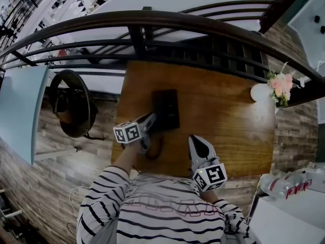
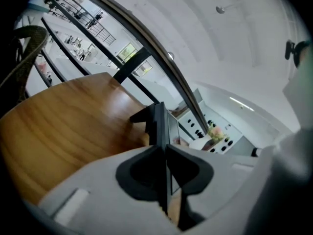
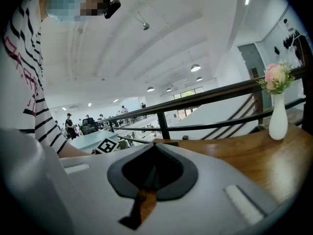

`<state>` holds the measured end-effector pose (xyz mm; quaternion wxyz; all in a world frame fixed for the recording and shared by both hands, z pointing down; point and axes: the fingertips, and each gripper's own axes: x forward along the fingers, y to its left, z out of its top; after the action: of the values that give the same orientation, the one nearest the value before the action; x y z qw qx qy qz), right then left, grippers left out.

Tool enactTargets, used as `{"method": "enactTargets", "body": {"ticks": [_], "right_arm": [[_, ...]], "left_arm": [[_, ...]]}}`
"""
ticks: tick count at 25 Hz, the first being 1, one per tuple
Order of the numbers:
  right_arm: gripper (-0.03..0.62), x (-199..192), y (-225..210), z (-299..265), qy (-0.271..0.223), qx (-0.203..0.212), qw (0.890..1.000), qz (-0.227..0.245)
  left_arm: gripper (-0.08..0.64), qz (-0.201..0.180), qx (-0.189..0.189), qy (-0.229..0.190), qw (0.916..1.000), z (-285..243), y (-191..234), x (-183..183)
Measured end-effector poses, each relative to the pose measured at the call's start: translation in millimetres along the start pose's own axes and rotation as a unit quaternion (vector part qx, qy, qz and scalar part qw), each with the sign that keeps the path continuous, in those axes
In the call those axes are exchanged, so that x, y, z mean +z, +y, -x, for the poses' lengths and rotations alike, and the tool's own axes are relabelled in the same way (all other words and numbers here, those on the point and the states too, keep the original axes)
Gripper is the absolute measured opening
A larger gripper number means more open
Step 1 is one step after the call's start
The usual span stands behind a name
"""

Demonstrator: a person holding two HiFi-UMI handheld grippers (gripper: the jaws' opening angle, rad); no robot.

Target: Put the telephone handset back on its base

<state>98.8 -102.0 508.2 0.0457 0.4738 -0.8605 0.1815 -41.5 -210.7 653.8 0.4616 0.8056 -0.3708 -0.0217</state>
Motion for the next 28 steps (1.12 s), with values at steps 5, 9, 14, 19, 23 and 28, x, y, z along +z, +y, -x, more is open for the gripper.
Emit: {"method": "enactTargets", "body": {"ticks": [5,9,14,19,23,28], "right_arm": [[0.000,-0.8,1.3,-1.7,0.001,0.004,1.000,0.001],[0.000,0.0,1.9,-2.5,0.004,0.002,1.000,-0.002],[0.000,-0.9,1.8,-6.0,0.001,0.005,1.000,0.001],[0.000,0.6,-1.8,-2.2,0.005,0.001,1.000,-0.004],[0.000,-0.1,0.5,-2.3,0.003,0.004,1.000,-0.003],[0.000,-3.0,-0.6,-4.1,0.002,0.005,1.000,-0.003]], "left_arm": [[0.052,0.019,-0.004,-0.008,0.9998,-1.7,-1.2,0.0],[0.054,0.022,-0.001,-0.008,0.9997,-1.5,1.1,-0.6],[0.057,0.020,-0.004,-0.008,0.9998,-1.2,1.6,2.1],[0.061,0.011,0.003,-0.009,0.9999,-3.8,-3.0,0.7],[0.078,-0.006,0.021,-0.007,0.9997,-1.3,-0.6,-0.5],[0.092,-0.013,0.023,-0.006,0.9996,-3.5,3.7,-0.8]]}}
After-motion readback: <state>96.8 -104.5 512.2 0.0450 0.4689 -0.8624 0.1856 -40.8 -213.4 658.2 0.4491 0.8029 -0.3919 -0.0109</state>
